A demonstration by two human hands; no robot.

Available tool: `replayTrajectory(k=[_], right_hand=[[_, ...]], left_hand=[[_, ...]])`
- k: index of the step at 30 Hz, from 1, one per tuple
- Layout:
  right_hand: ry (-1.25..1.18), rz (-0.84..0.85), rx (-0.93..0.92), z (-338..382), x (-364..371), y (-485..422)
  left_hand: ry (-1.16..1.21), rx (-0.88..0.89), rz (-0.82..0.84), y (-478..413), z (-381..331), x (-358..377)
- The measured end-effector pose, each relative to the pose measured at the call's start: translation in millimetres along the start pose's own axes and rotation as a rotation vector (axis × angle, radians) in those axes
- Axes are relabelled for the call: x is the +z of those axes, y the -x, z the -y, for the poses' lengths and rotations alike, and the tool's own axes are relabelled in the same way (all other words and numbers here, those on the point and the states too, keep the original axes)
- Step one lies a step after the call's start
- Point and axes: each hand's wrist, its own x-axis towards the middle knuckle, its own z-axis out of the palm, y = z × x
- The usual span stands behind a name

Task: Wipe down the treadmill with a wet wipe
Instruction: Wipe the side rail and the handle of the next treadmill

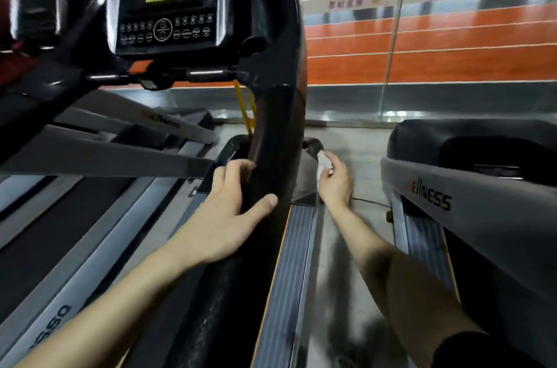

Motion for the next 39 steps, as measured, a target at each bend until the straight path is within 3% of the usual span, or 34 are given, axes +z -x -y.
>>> replayTrajectory(k=[5, 6, 12, 15, 17, 18, 21, 23, 25, 28, 30, 32, 35, 39], right_hand=[[-0.191, 0.191, 0.129, -14.8, 31.7, -17.3], [-0.245, 0.155, 0.172, -9.4, 32.7, -13.1], [-0.286, 0.003, -0.233, 26.0, 14.5, 47.0], [-0.327, -0.058, 0.003, -23.0, 49.5, 8.9], [-0.469, -0.003, 0.292, -14.6, 53.6, 0.5], [-0.486, 0.031, 0.315, 5.8, 46.3, 8.6], [-0.551, 0.018, 0.104, 48.0, 13.5, 53.6], [-0.463, -0.025, -0.051, 42.1, 12.7, 52.5], [-0.386, -0.053, 0.011, 6.2, 44.0, 17.8], [-0.475, -0.026, 0.340, -29.8, 69.3, -34.2], [-0.469, 0.039, 0.304, 3.4, 47.6, -13.3], [-0.483, 0.025, 0.098, 33.0, 19.2, 26.1], [-0.520, 0.016, -0.045, 22.6, 13.9, 51.1], [-0.445, 0.041, 0.289, -10.3, 39.9, 9.8]], left_hand=[[-0.060, -0.002, -0.114, -86.3, -25.1, 9.5], [-0.116, -0.029, -0.109, -97.1, -28.0, 15.5], [-0.058, -0.032, -0.124, -99.3, -15.0, 17.1], [-0.082, -0.008, -0.131, -98.4, -18.6, 15.7], [-0.084, -0.009, -0.137, -96.8, -21.7, 15.5], [-0.088, -0.010, -0.138, -97.2, -22.5, 15.3], [-0.102, -0.036, -0.128, -95.2, -25.3, 15.7], [-0.118, -0.017, -0.126, -95.0, -26.5, 15.4], [-0.113, -0.023, -0.134, -94.9, -24.1, 14.4], [-0.095, -0.030, -0.133, -93.5, -25.0, 15.0], [-0.098, -0.033, -0.135, -95.1, -25.9, 14.5], [-0.132, -0.044, -0.137, -95.5, -24.6, 15.7], [-0.188, -0.043, -0.125, -96.9, -27.4, 18.9], [-0.207, -0.063, -0.115, -95.7, -29.6, 19.9]])
